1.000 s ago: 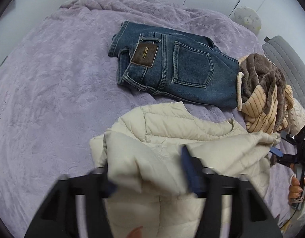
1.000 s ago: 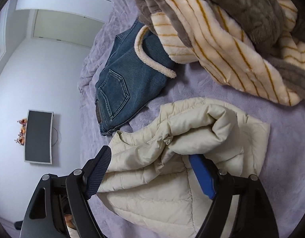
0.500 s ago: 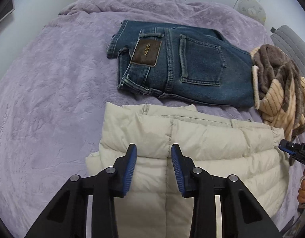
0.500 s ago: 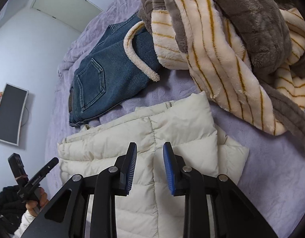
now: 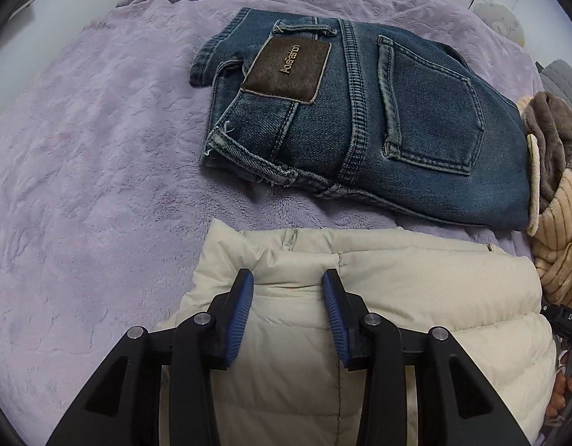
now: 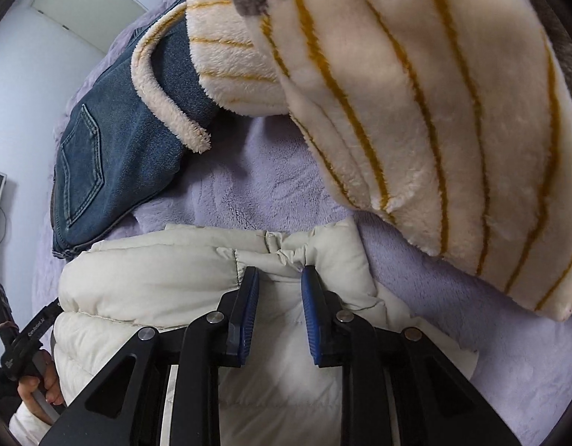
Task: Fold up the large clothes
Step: 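Lay the folded hem on the jacket and open both tools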
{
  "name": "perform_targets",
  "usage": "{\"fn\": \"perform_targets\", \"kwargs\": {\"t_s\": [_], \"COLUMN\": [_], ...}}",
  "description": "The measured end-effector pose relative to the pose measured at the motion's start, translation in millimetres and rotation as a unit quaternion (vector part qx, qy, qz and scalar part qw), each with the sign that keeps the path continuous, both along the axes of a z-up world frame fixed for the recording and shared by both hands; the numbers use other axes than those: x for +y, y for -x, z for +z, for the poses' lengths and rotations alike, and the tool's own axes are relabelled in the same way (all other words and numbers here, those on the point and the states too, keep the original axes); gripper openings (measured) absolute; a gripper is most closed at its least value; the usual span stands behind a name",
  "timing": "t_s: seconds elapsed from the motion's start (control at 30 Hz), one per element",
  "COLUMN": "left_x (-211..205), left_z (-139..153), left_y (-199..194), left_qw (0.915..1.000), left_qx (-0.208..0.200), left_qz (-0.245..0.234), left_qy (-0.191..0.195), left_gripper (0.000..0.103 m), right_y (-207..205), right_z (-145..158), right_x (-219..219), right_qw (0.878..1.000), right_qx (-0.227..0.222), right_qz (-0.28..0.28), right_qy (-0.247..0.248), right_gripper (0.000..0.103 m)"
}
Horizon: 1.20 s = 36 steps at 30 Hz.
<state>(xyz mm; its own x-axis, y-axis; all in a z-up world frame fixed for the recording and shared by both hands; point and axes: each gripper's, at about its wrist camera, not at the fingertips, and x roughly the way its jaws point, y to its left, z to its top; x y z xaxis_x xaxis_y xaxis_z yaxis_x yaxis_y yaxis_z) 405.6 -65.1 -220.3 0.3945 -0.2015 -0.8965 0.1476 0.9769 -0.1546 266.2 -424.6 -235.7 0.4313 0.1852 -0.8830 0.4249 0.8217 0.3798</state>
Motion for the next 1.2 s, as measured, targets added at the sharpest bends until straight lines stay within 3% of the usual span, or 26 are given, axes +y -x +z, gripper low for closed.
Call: {"fn": "perform_targets", "kwargs": {"t_s": [0.17, 0.33, 0.47, 0.7, 0.73, 0.8, 0.83, 1.07, 1.2], "left_x": [8.5, 24.2, 35.3, 47.8, 47.6, 48.8, 49.9, 50.5, 58.2], "left_z": [11.2, 34.1, 50.6, 67.5, 67.9, 70.1, 72.6, 74.4, 65.9], "left_y": [-2.7, 5.2, 25.4, 79.9, 88.9, 106.6, 116.9, 167.7, 184.6], "left_qw": [0.9999, 0.9997, 0.9993, 0.9995, 0.9994, 0.9993, 0.9994, 0.9995, 0.9992], "left_qx": [0.012, 0.007, 0.0, 0.019, 0.023, 0.023, 0.015, 0.015, 0.029], "left_qz": [0.009, 0.022, 0.032, 0.026, 0.025, 0.028, 0.029, 0.015, 0.02], "left_qy": [0.008, -0.001, -0.022, -0.005, -0.005, -0.005, -0.006, -0.023, -0.018], "left_gripper": [0.041, 0.042, 0.056, 0.056, 0.061, 0.101, 0.102, 0.102, 0.102], "right_y": [0.9, -2.8, 13.5, 58.5, 66.2, 82.0, 90.0, 148.4, 173.9], "right_z": [0.8, 20.9, 38.9, 70.3, 73.1, 77.4, 78.9, 76.1, 64.8], "right_x": [1.9, 6.5, 6.8, 24.8, 28.2, 35.2, 39.8, 67.2, 81.9], "right_qw": [1.0, 1.0, 1.0, 0.999, 0.998, 0.998, 0.998, 0.994, 0.991], "right_qx": [0.005, 0.002, -0.01, -0.029, -0.029, -0.029, -0.03, -0.023, -0.017], "right_qz": [0.001, 0.006, -0.003, -0.007, -0.007, -0.008, -0.01, -0.019, -0.03], "right_qy": [0.002, 0.005, -0.01, -0.042, -0.046, -0.057, -0.062, -0.103, -0.128], "right_gripper": [0.025, 0.025, 0.028, 0.029, 0.031, 0.041, 0.048, 0.05, 0.061]}}
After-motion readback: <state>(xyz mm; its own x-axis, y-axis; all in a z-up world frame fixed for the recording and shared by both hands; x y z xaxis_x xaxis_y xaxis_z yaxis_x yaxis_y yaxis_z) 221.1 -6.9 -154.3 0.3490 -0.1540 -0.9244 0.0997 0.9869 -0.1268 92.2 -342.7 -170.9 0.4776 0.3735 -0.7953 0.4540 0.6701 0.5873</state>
